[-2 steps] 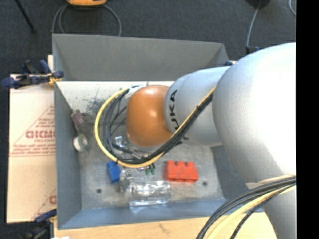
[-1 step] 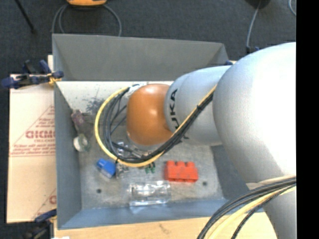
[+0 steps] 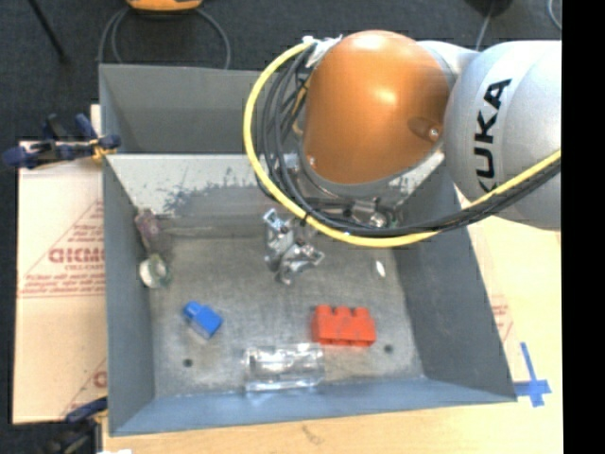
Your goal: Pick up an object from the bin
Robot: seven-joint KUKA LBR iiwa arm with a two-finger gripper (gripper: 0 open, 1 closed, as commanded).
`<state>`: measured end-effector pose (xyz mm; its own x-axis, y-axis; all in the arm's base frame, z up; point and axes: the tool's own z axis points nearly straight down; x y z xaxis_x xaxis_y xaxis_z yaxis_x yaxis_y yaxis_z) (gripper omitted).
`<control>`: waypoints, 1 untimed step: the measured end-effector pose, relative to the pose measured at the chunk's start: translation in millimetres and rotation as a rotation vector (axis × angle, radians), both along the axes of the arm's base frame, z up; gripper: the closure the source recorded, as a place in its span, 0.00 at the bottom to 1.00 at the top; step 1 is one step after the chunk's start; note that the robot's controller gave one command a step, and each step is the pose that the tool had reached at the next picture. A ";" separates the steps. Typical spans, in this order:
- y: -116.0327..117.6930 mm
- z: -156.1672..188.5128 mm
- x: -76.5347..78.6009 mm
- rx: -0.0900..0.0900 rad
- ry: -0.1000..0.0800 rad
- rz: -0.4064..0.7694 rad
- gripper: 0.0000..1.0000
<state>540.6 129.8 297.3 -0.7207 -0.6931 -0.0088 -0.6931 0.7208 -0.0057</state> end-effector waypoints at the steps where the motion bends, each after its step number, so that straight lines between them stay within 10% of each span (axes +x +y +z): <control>1: 11.4 -121.4 6.9 0.000 0.014 -0.083 1.00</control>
Offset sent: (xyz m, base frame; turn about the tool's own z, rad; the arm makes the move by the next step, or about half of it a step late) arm 0.0072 0.0112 -0.1171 0.0835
